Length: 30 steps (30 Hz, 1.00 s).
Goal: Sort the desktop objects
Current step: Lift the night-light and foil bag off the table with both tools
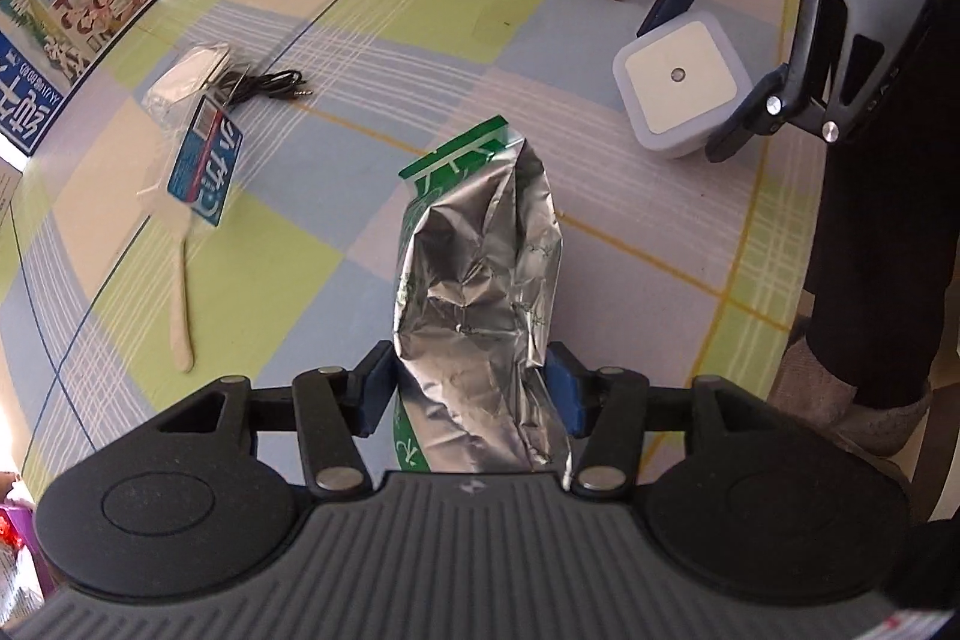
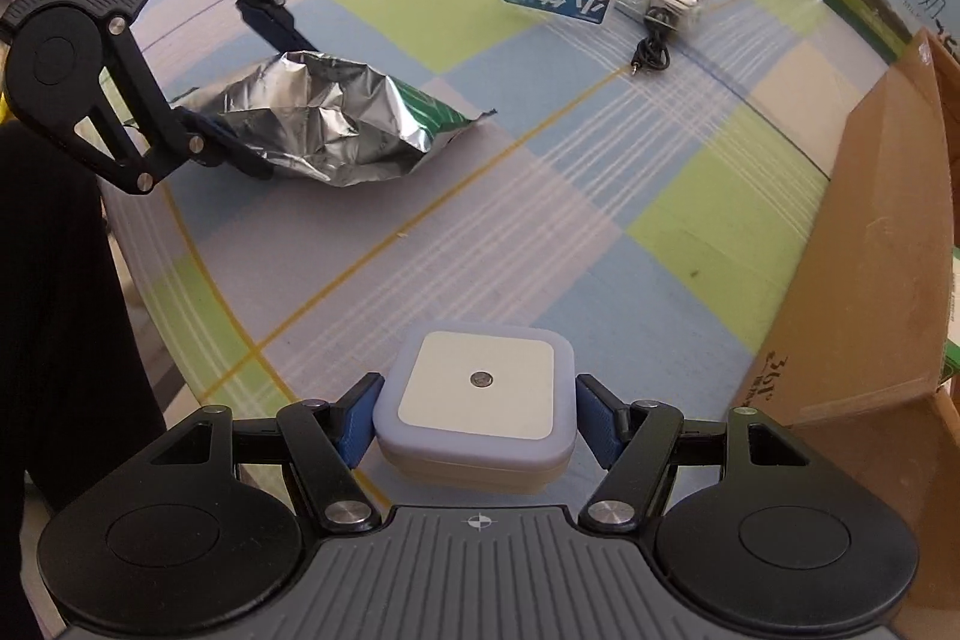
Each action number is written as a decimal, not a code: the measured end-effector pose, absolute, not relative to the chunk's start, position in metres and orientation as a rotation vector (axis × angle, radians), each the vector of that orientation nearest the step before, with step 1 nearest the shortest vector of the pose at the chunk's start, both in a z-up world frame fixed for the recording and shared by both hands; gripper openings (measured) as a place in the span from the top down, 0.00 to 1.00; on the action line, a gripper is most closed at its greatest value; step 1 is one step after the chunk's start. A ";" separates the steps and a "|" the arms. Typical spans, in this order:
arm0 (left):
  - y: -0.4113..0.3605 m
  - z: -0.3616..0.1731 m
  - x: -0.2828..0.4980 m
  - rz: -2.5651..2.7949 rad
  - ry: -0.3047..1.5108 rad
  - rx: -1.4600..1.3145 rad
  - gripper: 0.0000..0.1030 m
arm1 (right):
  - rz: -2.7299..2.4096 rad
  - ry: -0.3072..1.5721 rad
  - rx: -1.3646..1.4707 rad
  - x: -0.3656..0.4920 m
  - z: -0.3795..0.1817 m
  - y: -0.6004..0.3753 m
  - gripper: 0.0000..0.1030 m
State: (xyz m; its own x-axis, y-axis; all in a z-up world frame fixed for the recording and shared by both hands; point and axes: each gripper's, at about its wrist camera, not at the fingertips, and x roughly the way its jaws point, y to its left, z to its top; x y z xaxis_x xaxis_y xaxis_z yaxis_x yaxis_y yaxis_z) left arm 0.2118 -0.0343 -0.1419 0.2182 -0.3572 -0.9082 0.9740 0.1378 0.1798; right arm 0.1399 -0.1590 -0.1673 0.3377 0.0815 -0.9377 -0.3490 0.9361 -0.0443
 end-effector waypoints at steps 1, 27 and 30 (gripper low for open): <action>-0.037 -0.143 0.210 -1.146 0.829 0.960 0.48 | 0.288 1.198 -0.259 0.140 -0.167 -0.159 0.37; -0.063 -0.163 0.217 -1.138 0.869 1.001 0.34 | 0.330 1.264 -0.265 0.151 -0.168 -0.164 0.29; -0.063 -0.165 0.222 -1.135 0.894 0.990 0.33 | 0.331 1.273 -0.274 0.155 -0.169 -0.162 0.28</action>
